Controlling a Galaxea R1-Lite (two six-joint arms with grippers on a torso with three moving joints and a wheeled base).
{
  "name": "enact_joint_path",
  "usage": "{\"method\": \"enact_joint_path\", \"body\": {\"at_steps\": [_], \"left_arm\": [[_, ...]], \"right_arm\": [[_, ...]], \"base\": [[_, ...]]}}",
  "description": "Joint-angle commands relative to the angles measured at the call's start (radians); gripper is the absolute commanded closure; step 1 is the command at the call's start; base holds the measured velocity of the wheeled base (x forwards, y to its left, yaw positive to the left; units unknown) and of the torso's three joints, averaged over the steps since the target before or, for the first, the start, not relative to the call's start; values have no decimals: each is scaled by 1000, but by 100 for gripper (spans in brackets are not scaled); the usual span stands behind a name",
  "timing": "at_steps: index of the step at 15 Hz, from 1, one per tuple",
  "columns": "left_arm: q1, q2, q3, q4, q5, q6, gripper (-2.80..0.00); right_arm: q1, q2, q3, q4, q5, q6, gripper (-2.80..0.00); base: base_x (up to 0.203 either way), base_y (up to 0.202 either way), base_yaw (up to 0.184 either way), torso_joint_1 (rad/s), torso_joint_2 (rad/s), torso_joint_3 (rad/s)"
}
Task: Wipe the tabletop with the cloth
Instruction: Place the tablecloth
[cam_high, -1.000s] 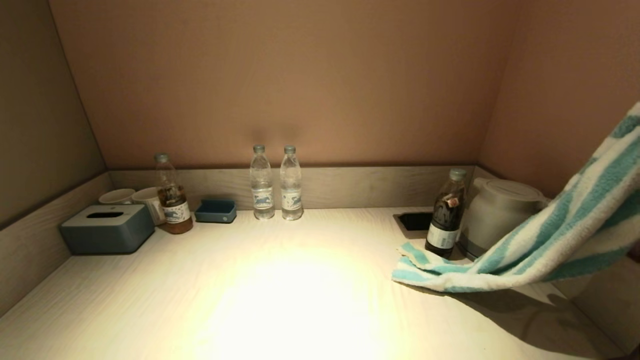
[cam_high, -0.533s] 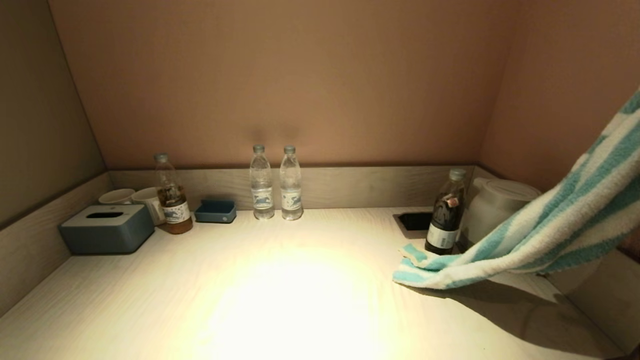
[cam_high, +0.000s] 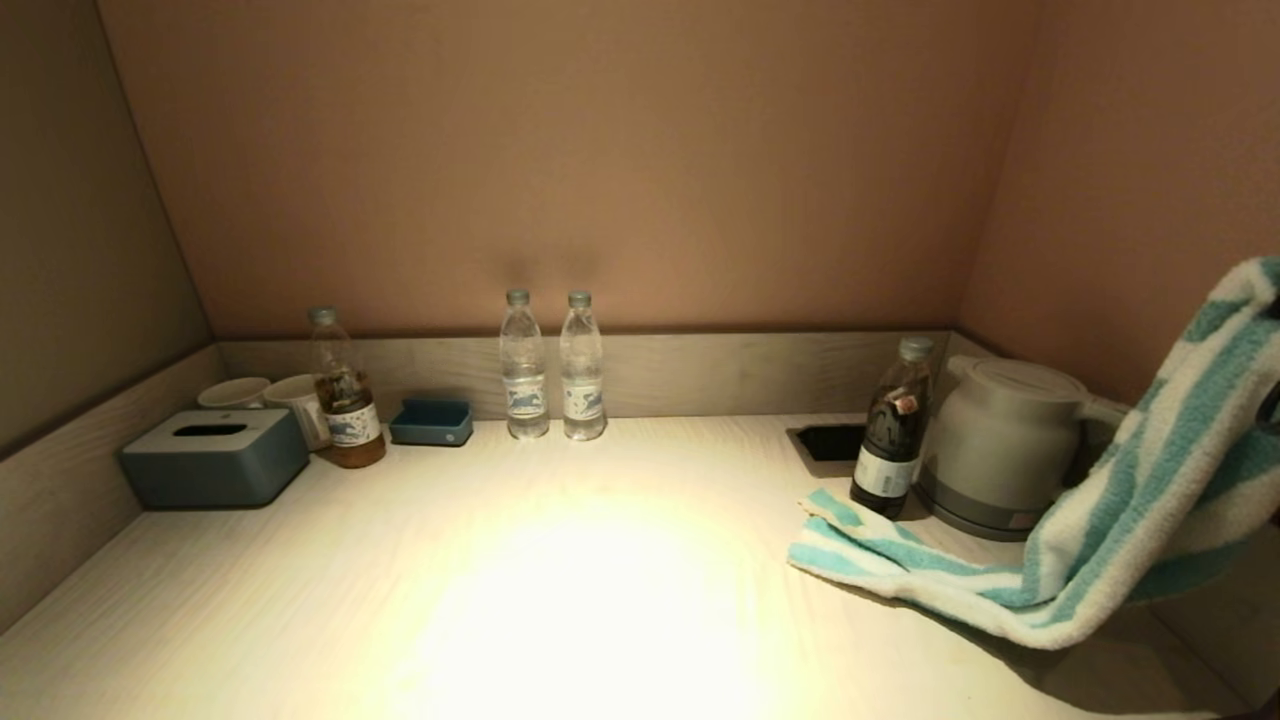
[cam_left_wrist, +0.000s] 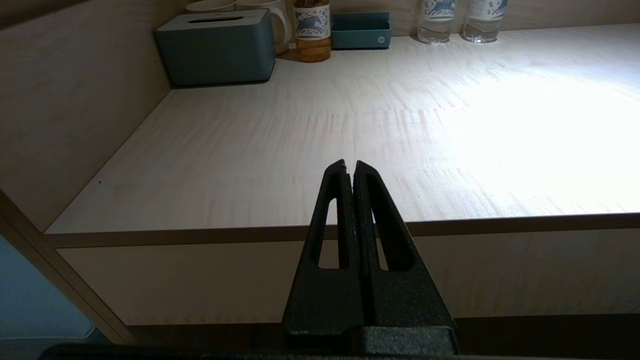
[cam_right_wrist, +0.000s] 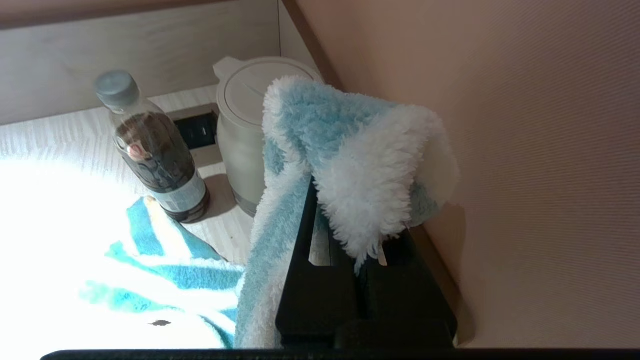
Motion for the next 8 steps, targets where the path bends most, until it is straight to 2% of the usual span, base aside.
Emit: {"method": "enact_joint_path", "body": {"at_steps": [1, 8], "left_arm": [[2, 1, 0, 0, 0, 0, 0], [2, 1, 0, 0, 0, 0, 0]], "right_arm": [[-1, 36, 27, 1, -12, -3, 0], [-1, 83, 90, -10, -13, -20, 0]], "base": [[0, 0, 0, 0, 0, 0], [0, 0, 0, 0, 0, 0]]}}
